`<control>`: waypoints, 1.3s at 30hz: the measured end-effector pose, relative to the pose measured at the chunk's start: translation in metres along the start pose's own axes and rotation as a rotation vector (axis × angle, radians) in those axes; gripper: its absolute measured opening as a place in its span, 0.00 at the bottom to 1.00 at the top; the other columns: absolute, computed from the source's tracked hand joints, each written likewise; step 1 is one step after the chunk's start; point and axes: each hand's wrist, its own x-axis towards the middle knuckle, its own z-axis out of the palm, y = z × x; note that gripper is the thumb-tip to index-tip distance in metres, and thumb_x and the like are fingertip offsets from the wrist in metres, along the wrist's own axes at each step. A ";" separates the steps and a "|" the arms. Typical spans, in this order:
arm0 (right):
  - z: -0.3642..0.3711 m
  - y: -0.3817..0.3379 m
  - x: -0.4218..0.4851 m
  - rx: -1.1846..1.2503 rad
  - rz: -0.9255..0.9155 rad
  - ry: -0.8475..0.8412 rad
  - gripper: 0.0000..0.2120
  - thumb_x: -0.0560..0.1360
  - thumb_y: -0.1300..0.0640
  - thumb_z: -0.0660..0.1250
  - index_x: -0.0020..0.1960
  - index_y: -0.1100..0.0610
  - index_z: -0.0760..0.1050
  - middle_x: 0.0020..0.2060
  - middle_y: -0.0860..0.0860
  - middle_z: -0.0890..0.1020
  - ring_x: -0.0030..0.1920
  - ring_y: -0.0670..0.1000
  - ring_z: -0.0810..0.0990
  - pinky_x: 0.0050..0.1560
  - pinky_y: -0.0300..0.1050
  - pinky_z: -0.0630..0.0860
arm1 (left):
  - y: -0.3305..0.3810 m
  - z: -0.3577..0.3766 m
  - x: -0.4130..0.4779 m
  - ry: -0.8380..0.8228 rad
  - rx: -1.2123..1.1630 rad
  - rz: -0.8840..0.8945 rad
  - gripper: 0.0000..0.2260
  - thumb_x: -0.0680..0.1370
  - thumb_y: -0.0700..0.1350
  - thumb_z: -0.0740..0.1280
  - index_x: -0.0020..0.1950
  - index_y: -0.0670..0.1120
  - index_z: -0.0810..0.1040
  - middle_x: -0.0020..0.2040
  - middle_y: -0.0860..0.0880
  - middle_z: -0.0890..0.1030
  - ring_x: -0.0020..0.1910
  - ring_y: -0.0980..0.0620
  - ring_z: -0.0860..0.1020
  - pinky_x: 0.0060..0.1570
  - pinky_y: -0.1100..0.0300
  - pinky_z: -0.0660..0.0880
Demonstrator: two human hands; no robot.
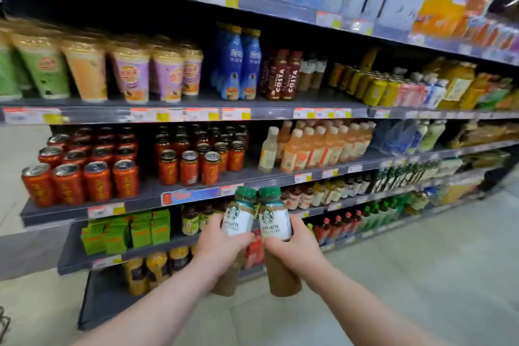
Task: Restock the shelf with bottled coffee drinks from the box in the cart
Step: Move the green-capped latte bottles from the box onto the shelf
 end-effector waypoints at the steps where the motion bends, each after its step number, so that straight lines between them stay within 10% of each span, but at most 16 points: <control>1: -0.018 0.006 0.001 0.007 -0.001 0.017 0.19 0.68 0.57 0.71 0.57 0.50 0.71 0.45 0.43 0.79 0.44 0.41 0.78 0.41 0.37 0.73 | 0.008 0.018 -0.003 -0.018 -0.001 0.008 0.21 0.65 0.48 0.76 0.52 0.47 0.72 0.48 0.48 0.80 0.46 0.46 0.78 0.44 0.56 0.74; 16: -0.165 0.048 0.052 0.093 0.019 0.174 0.15 0.69 0.56 0.69 0.55 0.48 0.72 0.44 0.44 0.79 0.43 0.43 0.78 0.41 0.39 0.75 | 0.102 0.158 0.022 -0.156 0.035 0.125 0.24 0.64 0.52 0.75 0.54 0.50 0.70 0.47 0.50 0.79 0.45 0.47 0.80 0.48 0.48 0.79; 35: -0.275 0.009 0.292 0.054 -0.067 0.295 0.12 0.71 0.56 0.68 0.46 0.41 0.68 0.44 0.44 0.80 0.44 0.45 0.81 0.41 0.40 0.78 | 0.240 0.265 0.241 -0.253 -0.106 0.338 0.19 0.69 0.45 0.75 0.56 0.49 0.72 0.48 0.53 0.79 0.44 0.57 0.77 0.41 0.62 0.73; 39: -0.281 0.005 0.336 0.073 -0.072 0.301 0.18 0.71 0.54 0.70 0.58 0.46 0.68 0.47 0.44 0.78 0.46 0.44 0.79 0.40 0.37 0.76 | 0.250 0.271 0.269 -0.238 -0.146 0.331 0.20 0.70 0.44 0.74 0.59 0.48 0.72 0.45 0.57 0.78 0.42 0.61 0.77 0.38 0.64 0.73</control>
